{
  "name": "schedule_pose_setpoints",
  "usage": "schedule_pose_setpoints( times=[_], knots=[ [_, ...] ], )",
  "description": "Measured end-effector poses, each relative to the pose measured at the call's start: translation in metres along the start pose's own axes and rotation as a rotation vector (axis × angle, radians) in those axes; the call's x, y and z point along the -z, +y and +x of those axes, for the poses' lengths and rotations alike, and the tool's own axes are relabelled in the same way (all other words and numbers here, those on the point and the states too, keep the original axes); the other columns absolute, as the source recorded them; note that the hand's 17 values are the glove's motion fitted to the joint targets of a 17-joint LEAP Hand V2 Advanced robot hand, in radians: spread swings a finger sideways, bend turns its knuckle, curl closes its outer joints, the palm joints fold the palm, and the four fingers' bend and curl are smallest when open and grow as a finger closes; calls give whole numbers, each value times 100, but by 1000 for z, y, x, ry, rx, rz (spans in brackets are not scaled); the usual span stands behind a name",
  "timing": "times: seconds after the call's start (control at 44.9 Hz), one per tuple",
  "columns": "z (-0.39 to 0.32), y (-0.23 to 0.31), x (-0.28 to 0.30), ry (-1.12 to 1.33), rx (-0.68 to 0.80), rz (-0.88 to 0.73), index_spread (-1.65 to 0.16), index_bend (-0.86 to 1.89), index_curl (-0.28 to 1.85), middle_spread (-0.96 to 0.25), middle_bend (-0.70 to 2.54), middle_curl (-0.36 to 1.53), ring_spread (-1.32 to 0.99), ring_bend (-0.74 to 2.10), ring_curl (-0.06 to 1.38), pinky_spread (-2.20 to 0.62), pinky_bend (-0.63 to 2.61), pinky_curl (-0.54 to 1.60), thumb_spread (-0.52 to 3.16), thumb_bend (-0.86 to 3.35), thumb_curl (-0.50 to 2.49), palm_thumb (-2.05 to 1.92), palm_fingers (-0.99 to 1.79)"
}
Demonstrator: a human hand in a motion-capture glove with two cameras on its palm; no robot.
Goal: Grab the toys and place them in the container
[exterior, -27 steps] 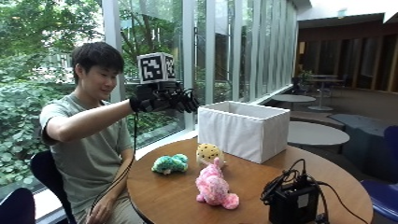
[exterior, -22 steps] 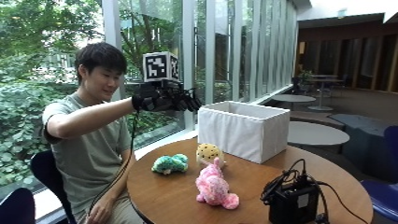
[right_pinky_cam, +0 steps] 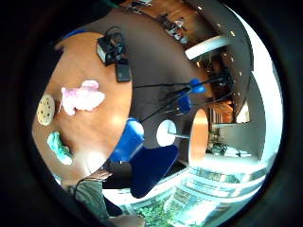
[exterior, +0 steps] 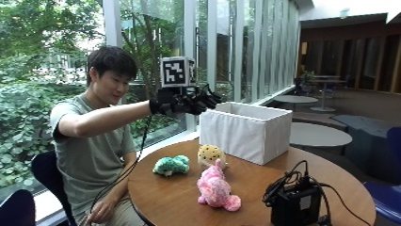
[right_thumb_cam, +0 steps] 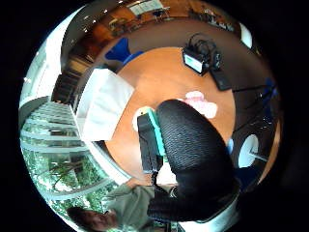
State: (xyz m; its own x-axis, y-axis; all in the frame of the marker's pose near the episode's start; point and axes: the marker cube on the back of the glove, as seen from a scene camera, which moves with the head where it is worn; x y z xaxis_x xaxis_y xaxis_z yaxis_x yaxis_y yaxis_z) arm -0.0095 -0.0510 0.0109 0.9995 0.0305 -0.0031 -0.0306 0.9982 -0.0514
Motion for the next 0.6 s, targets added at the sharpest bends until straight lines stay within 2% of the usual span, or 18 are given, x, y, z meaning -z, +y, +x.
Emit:
schedule_pose_setpoints(
  times=[0.156,0.267,0.423,0.557,0.601],
  knots=[
    [-13,-28,-37,-116,-28,-98,-24,8,13,-9,15,21,-11,44,19,-3,68,30,133,-5,8,-8,-24],
    [-5,-50,-77,-179,-70,-245,-23,7,13,-10,14,22,-10,43,20,-3,68,31,126,-6,10,-9,-23],
    [-31,-48,-144,-90,-1,-385,-24,5,11,-10,15,23,-11,45,22,-3,69,32,116,-8,12,-11,-23],
    [-11,-53,-209,-136,-123,-589,-24,5,11,-8,10,22,-6,36,21,1,84,36,111,-5,15,-5,-27],
    [-13,-49,-230,-122,-93,-609,-24,6,11,-7,9,21,-4,34,21,2,88,37,110,-4,16,-3,-27]
  ],
)
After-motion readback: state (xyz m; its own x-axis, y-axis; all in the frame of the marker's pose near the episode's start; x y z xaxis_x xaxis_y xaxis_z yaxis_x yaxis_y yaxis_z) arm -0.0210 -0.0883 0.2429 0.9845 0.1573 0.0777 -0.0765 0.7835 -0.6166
